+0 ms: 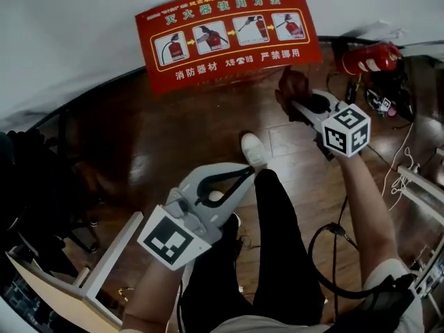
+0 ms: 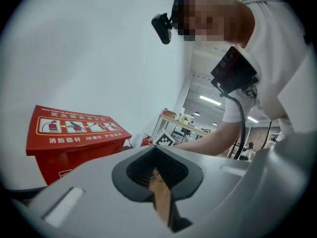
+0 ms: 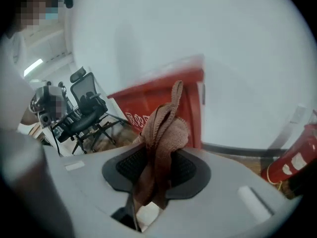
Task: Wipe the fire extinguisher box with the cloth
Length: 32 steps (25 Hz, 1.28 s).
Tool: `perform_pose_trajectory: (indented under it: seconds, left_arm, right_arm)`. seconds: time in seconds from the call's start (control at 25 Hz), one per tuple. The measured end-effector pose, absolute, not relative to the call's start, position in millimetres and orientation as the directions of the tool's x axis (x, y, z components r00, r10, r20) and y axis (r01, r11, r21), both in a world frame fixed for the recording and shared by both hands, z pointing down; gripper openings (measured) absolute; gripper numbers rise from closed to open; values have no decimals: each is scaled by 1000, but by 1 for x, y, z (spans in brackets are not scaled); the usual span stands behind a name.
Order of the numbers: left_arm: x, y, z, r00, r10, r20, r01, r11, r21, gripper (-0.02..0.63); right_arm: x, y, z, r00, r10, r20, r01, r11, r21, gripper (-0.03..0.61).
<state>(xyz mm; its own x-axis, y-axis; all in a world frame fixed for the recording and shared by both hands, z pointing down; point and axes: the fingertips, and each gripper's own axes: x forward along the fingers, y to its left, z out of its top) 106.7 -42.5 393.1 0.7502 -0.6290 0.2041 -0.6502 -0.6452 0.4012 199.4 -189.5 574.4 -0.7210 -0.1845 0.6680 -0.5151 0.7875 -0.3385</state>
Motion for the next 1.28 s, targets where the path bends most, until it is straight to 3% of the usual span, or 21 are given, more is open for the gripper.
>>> perform_pose_trajectory:
  seconds: [0.24,0.68,0.92,1.08,1.28]
  left_arm:
    - [77,-25,400,700,-686,200,-696,-593,404,-2]
    - [40,-21,485,644,-737,204,-730,-512,453,-2]
    - [28,-15,535,626,-736,258,-763,-508,400,-2]
    - [16,-8,539,611,-746,266,-774,-492,397,-2]
    - [3,-1,502,581,-774,252,-790,-461,404,-2]
  right_arm:
    - [156,-200,578,-739,-191,647,-491,810,-322,126]
    - [133,-214,773,-578,-102,810,-545,787,-290,124]
    - [136,-205,864,-465,-21,885,-553,788,-272,124]
    - [128,-188,847,-467,-23,884,-522,815,-254,124]
    - [96,-145,733,-597,-35,801,-424,862,-278,124]
